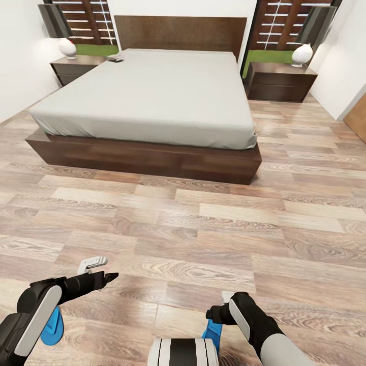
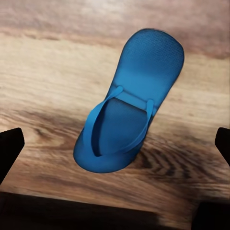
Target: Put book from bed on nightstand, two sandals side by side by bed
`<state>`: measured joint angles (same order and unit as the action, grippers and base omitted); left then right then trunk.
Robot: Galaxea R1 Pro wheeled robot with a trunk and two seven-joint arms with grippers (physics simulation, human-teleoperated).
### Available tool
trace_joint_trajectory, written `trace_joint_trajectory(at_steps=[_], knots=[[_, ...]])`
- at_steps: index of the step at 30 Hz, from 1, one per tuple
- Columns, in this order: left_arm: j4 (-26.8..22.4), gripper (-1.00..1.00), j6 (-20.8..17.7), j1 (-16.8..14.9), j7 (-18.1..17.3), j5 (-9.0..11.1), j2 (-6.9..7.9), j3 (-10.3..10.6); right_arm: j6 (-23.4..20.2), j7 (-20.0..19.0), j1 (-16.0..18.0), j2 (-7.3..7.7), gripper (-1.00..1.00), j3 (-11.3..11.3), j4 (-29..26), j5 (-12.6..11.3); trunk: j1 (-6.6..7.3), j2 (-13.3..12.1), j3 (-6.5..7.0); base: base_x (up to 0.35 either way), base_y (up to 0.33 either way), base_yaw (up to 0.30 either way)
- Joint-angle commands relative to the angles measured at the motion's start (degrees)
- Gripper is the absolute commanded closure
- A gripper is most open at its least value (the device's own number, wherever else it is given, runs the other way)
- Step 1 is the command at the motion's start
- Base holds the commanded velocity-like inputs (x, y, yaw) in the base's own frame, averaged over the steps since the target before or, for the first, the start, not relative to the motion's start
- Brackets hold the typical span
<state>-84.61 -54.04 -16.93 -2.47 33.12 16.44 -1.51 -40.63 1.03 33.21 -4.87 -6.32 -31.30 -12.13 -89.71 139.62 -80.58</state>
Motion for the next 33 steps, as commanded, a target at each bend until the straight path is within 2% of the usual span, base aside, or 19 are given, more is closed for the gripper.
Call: trace_joint_trajectory(at_steps=[1,33], knots=[[-0.03,-1.0,-0.27,-0.03,-0.26,-0.16,0.01,-0.03,-0.24,0.11,0.01,0.03,-1.0,-0.18,-0.08,-0.26,0.01,0.01,-0.06,0.0,0.0,0.052],[-0.03,-1.0,-0.27,-0.06,-0.38,-0.13,0.08,0.03,0.07,0.28,0.01,-0.05,-1.0,0.12,-0.08,-0.75,0.01,0.01,-0.16,0.0,0.0,0.009]])
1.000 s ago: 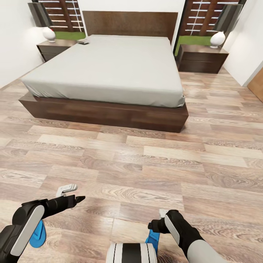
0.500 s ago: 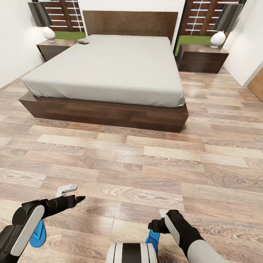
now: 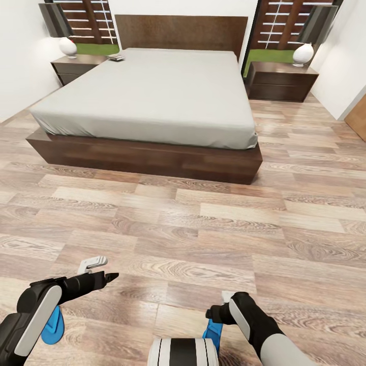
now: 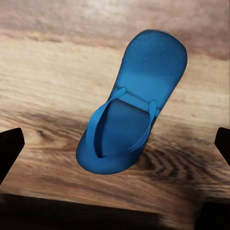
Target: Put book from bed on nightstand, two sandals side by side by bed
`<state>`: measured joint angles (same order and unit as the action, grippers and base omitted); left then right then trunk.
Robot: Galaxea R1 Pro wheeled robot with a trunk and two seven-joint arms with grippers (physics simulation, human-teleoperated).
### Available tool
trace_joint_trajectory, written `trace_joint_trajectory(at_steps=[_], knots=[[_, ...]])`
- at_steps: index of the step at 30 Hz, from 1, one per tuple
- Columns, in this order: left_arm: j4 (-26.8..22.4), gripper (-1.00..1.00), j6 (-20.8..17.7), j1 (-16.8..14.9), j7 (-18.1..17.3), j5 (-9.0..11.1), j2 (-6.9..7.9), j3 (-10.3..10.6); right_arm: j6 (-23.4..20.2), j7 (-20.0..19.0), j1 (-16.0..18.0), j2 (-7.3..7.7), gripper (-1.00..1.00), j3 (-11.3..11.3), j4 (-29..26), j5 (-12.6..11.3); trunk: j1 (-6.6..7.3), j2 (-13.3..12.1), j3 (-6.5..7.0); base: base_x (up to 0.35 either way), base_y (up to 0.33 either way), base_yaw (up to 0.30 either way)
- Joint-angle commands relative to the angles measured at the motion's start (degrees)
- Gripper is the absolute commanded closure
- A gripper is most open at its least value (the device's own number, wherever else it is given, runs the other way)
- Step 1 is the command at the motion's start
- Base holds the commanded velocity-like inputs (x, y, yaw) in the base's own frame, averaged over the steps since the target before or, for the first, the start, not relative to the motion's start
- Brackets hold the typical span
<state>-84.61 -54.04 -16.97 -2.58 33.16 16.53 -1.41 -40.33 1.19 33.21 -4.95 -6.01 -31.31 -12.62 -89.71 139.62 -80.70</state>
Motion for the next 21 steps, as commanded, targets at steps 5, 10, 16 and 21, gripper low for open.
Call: trace_joint_trajectory(at_steps=[5,10,16,21], knots=[[-0.06,-1.0,-0.27,-0.05,-0.3,-0.14,0.02,-0.08,-0.23,0.17,0.01,-0.24,-1.0,-0.16,-0.11,-0.43,0.01,0.01,-0.04,0.0,0.0,0.0],[-0.07,-1.0,-0.33,-0.05,-0.37,-0.12,0.06,-0.14,-0.3,0.22,0.1,-0.96,-1.0,0.08,-0.19,-0.59,0.01,0.01,-0.04,0.0,0.0,0.0],[-0.14,-1.0,-0.35,-0.06,-0.43,-0.05,0.08,-0.17,-0.13,0.27,0.88,-1.31,-1.0,1.01,-0.22,-1.47,0.01,0.01,-0.04,0.0,0.0,0.0],[-0.18,-1.0,-0.41,-0.04,-0.45,-0.03,0.08,-0.17,-0.06,0.52,1.61,-1.37,-1.0,2.99,-0.2,-4.66,0.01,0.01,-0.04,0.0,0.0,0.0]])
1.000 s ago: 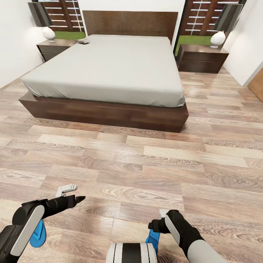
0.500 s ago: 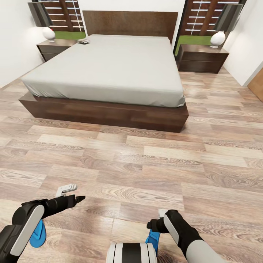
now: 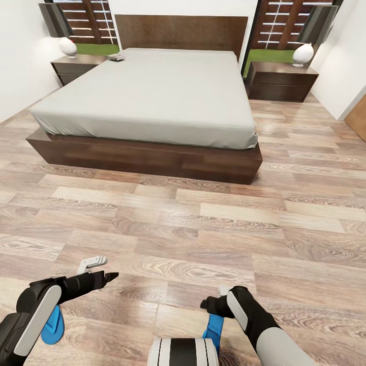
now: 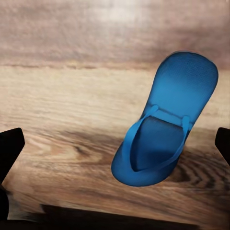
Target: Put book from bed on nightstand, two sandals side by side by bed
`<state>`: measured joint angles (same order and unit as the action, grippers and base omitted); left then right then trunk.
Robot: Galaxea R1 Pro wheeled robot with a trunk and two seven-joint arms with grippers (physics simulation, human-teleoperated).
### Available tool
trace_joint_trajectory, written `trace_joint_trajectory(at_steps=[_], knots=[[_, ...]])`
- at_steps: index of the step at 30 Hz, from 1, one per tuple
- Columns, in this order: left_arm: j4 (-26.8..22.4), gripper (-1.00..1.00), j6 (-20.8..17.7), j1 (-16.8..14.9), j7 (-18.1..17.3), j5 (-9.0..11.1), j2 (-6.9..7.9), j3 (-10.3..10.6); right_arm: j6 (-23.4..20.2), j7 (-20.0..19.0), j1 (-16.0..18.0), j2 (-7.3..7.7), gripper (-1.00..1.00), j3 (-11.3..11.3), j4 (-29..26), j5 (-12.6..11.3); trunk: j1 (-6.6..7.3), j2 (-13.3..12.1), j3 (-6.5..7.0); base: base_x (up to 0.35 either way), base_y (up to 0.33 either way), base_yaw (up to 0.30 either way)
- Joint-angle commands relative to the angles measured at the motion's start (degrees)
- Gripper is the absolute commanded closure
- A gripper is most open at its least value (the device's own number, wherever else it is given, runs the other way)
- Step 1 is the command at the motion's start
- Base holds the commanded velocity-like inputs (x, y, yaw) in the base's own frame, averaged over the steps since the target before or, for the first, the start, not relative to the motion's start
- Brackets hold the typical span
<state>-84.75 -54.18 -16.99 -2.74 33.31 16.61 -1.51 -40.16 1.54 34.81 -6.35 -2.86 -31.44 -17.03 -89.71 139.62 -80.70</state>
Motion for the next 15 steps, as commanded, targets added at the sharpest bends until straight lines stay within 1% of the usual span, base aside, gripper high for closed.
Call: trace_joint_trajectory(at_steps=[1,4,6,7,11,15], knots=[[-0.03,-1.0,-0.27,-0.02,-0.29,-0.18,0.0,-0.07,-0.23,0.17,0.01,0.03,-1.0,-0.16,-0.08,-0.25,0.01,0.01,-0.04,0.0,0.0,0.0],[-0.05,-1.0,-0.29,-0.03,-0.24,-0.18,0.0,-0.14,-0.14,0.54,0.33,0.06,-1.0,0.81,0.01,-2.75,0.01,0.01,-0.04,0.0,0.0,0.0],[-0.05,-1.0,-0.3,-0.03,-0.21,-0.17,0.0,-0.2,-0.09,1.16,0.46,0.11,-1.0,1.25,0.06,-3.85,0.01,0.01,-0.04,0.0,0.0,0.0],[-0.05,-1.0,-0.3,-0.03,-0.21,-0.17,0.0,-0.2,-0.09,1.16,0.46,0.11,-1.0,1.25,0.06,-3.85,0.01,0.01,-0.04,0.0,0.0,0.0],[-0.08,-1.0,-0.48,-0.05,-0.18,-0.2,0.0,-0.33,-0.01,3.21,0.57,0.18,-1.0,1.75,0.25,-5.05,0.01,0.01,-0.04,0.0,0.0,0.0],[0.02,-1.0,-0.57,-0.06,-0.11,-0.26,0.0,-0.39,0.29,4.48,0.59,0.28,-1.0,2.08,0.5,-5.47,0.01,0.01,-0.04,0.0,0.0,0.0]])
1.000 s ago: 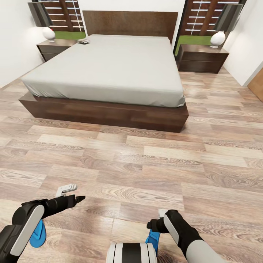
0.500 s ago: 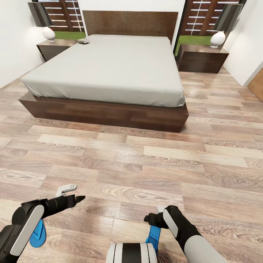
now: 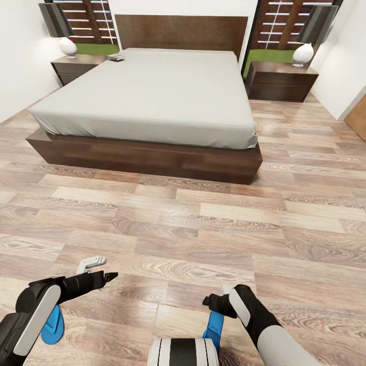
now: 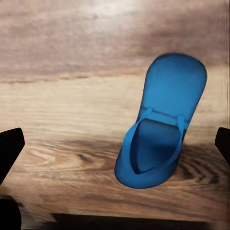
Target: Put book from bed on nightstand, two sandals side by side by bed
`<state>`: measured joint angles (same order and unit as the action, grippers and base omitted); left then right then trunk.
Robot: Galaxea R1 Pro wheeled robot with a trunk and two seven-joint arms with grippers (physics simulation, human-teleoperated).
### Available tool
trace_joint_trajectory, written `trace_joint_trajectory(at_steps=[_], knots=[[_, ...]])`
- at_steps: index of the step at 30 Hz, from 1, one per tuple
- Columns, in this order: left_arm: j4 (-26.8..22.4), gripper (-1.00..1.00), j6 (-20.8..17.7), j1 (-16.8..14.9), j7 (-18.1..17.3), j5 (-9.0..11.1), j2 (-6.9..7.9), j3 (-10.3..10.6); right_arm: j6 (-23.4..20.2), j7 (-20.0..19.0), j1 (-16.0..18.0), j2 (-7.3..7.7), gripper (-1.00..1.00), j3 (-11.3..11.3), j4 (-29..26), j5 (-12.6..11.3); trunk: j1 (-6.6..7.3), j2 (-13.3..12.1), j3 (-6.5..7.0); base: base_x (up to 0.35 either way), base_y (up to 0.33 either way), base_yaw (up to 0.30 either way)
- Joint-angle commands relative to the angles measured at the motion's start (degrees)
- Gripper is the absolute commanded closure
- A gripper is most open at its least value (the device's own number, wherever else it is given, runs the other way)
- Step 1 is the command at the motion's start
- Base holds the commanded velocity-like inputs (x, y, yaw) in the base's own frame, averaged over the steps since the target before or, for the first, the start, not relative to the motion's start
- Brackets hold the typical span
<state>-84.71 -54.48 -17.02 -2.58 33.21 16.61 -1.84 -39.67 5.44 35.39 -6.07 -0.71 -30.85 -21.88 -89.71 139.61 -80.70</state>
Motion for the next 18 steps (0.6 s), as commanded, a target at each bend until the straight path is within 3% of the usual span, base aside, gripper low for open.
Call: trace_joint_trajectory(at_steps=[1,9,18], knots=[[-0.01,-1.0,-0.31,-0.03,-0.24,-0.16,0.0,-0.09,0.04,0.86,0.01,0.05,-1.0,0.21,-0.01,-0.71,0.01,0.02,-0.04,0.0,0.0,0.0],[-0.08,-1.0,-0.56,-0.03,0.01,-0.2,0.08,-0.16,1.43,1.81,0.02,0.21,-1.0,4.87,1.56,-0.88,0.01,0.02,-0.04,0.0,0.0,0.0],[-0.5,-1.0,-0.86,-0.03,0.38,-0.17,0.22,-0.17,1.83,2.05,0.03,0.25,-1.0,6.99,3.96,-0.88,0.01,0.02,-0.04,0.0,0.0,0.0]])
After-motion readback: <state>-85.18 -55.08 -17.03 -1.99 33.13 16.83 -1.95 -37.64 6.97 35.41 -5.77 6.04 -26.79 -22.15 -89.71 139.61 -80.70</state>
